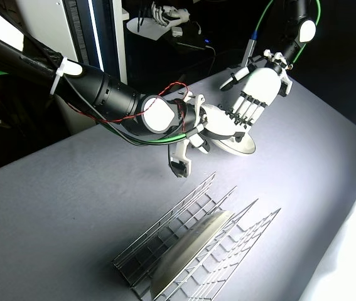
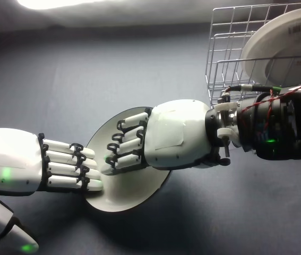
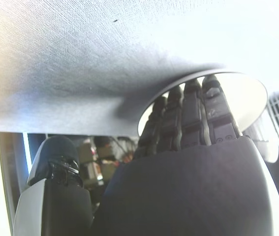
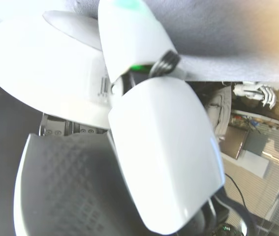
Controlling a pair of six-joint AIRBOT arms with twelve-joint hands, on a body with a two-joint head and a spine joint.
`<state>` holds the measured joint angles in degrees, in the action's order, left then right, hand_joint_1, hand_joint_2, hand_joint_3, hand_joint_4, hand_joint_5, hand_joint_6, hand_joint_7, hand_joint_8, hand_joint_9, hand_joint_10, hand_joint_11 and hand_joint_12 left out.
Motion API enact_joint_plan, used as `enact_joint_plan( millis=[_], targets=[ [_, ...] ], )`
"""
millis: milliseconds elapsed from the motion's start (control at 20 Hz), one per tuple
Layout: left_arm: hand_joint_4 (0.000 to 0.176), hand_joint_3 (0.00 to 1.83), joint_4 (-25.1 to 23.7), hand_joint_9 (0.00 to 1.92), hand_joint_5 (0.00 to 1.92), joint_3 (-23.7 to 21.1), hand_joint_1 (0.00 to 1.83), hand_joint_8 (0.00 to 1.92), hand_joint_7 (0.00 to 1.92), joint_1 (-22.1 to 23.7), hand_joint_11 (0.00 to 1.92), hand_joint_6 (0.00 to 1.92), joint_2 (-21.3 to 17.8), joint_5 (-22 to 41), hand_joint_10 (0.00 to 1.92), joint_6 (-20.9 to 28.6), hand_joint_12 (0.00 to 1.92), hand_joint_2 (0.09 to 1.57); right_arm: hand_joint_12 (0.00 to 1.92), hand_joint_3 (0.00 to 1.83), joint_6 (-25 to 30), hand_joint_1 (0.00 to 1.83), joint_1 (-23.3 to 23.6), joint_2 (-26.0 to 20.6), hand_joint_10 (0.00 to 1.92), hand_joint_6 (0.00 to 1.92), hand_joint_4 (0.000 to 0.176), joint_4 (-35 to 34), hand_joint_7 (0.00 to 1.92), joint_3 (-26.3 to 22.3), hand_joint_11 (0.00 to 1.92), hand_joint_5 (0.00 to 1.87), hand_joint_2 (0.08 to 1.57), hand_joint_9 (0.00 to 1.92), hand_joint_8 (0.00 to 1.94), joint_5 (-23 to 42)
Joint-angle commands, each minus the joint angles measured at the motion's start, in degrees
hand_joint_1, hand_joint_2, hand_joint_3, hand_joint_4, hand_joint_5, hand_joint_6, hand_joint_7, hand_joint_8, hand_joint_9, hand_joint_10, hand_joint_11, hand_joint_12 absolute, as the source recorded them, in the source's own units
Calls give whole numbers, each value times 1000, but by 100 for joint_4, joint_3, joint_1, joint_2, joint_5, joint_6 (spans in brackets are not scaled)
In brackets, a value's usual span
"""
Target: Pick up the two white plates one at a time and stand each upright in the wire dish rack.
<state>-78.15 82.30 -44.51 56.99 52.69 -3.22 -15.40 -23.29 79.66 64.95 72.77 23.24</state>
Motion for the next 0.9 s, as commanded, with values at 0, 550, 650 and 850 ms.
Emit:
enact_joint_plan(
  millis=[0,550,650,850],
  targets=[
    [0,0,148,0,0,11,0,0,0,20,0,0,18,114,0,21,0,1113,1329,0,-20,1456,62,6,61,31,0,-197,419,-10,64,416,1146,482,16,349],
    [0,5,181,0,0,5,0,0,0,73,0,0,-34,144,0,55,0,1129,1621,0,-50,1479,86,-149,1193,1215,0,-203,914,-21,785,785,1154,789,964,606],
    [0,3,222,0,0,9,0,0,0,287,0,0,-120,271,0,129,0,1126,1608,1,-50,1480,128,-326,1182,1184,0,-477,912,-114,796,800,1148,805,963,692],
    [0,4,365,0,0,7,0,0,0,733,0,0,-327,517,0,322,0,1128,1583,0,-52,1481,266,-719,1152,1157,0,-750,920,-473,808,825,1141,818,956,864]
  ],
)
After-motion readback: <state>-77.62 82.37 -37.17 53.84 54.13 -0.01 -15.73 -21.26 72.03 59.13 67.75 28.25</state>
